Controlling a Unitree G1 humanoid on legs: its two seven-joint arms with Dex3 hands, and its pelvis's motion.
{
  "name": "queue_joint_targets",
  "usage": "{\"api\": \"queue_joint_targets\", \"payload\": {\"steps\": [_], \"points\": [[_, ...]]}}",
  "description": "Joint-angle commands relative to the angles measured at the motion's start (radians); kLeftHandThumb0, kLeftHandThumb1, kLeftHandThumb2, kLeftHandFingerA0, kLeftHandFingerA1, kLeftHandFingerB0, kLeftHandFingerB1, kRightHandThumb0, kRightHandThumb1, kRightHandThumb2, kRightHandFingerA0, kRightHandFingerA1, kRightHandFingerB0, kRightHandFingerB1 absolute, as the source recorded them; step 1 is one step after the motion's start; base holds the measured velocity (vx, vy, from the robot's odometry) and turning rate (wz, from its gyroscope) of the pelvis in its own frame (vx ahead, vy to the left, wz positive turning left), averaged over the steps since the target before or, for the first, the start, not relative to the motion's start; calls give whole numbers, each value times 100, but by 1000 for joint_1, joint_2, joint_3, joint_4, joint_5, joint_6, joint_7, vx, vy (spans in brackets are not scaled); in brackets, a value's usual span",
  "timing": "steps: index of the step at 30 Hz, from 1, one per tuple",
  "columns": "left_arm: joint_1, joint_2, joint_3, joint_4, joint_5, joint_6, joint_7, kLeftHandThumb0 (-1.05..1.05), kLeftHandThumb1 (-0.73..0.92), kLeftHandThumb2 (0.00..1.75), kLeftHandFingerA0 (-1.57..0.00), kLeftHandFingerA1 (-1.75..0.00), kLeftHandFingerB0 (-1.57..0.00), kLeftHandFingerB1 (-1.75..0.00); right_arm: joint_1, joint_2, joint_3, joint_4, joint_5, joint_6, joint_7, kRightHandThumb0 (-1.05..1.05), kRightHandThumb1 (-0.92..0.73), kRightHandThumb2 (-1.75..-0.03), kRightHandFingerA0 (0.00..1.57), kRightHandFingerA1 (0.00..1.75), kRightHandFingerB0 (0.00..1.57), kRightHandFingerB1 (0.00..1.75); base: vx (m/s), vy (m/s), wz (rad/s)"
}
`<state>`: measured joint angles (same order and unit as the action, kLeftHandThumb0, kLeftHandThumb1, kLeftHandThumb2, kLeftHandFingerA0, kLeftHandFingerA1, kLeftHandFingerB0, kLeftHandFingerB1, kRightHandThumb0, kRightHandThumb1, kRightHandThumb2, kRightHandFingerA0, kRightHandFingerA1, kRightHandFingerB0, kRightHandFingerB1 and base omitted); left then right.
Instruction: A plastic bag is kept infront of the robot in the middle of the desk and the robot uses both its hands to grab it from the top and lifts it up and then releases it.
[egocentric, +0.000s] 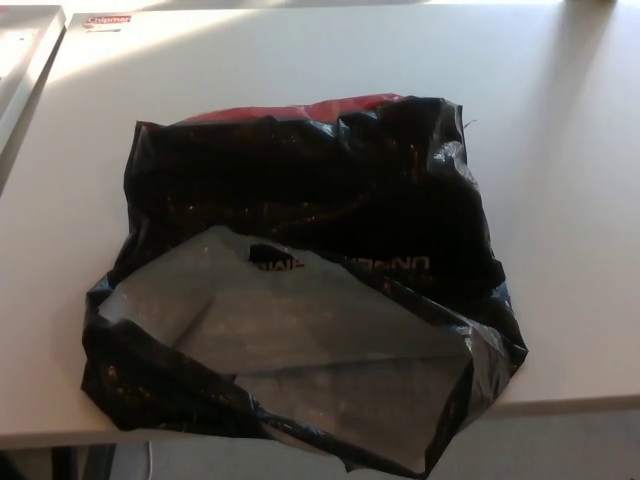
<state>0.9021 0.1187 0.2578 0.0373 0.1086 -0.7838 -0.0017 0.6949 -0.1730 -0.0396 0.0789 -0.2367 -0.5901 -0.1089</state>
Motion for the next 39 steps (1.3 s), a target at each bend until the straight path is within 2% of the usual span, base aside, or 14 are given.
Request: {"api": "queue_joint_targets", "payload": {"steps": [1,2,4,15,16,19,22,24,27,28,31,32,33,39], "points": [[-78,-69,192,-49,157,-365,138,-23,46,53,-16,-31,0,-18,54,10,-96,-113,-329,-264,-256,-52,-29,-65,7,26,0,0,0,0,0],[-99,-69,206,-53,166,-366,142,-22,39,66,-9,-40,-1,-15,46,4,-103,-127,-344,-258,-261,-49,-35,-51,3,32,0,0,0,0,0],[-126,-73,225,-57,169,-375,137,-21,39,66,-9,-40,-1,-15,30,-8,-112,-136,-372,-250,-275,-48,-27,-63,7,36,0,0,0,0,0],[-342,-48,307,-106,312,-218,196,-20,41,52,-18,-32,0,-18,-112,-47,-128,-180,-497,-161,-353,-53,-37,-52,26,36,0,0,0,0,0],[-377,-30,300,-85,319,-196,200,-22,26,64,-8,-44,0,-17,-131,-49,-128,-184,-503,-152,-355,-54,-38,-53,26,37,0,0,0,0,0],[-426,-14,280,-74,322,-126,185,-23,34,64,-4,-29,0,-10,-166,-61,-126,-181,-501,-144,-353,-58,-40,-72,6,31,0,0,0,0,0],[-486,-8,244,-60,332,-31,167,-21,24,64,0,-22,0,-21,-219,-73,-118,-178,-546,-92,-368,-56,-40,-55,1,38,0,0,0,0,0],[-518,6,229,-29,323,-26,161,-20,24,63,0,-21,0,-22,-250,-76,-109,-158,-556,-84,-384,-61,-34,-68,7,45,0,0,0,0,0],[-538,32,205,5,311,1,139,-24,24,63,0,-17,0,-19,-290,-98,-95,-120,-576,-68,-392,-59,-40,-54,17,50,0,0,0,0,0],[-549,47,194,28,301,6,135,-27,25,62,0,-14,0,-17,-312,-107,-87,-102,-582,-66,-399,-62,-35,-70,18,57,0,0,0,0,0],[-579,87,155,86,239,66,92,-32,35,66,0,-17,0,-14,-367,-133,-59,-53,-564,-42,-360,-56,-39,-53,16,46,0,0,0,0,0],[-579,90,147,82,227,95,79,-36,27,66,0,-15,0,-18,-381,-141,-53,-35,-560,-43,-359,-57,-31,-65,12,49,0,0,0,0,0],[-579,95,137,76,208,141,60,-41,29,64,-2,-9,0,-10,-408,-153,-42,1,-553,-46,-359,-56,-39,-52,24,52,0,0,0,0,0],[-605,110,112,121,127,216,19,-46,30,62,0,-5,0,0,-539,-174,19,179,-584,-29,-405,-57,-32,-66,11,50,0,0,0,0,0]]}}
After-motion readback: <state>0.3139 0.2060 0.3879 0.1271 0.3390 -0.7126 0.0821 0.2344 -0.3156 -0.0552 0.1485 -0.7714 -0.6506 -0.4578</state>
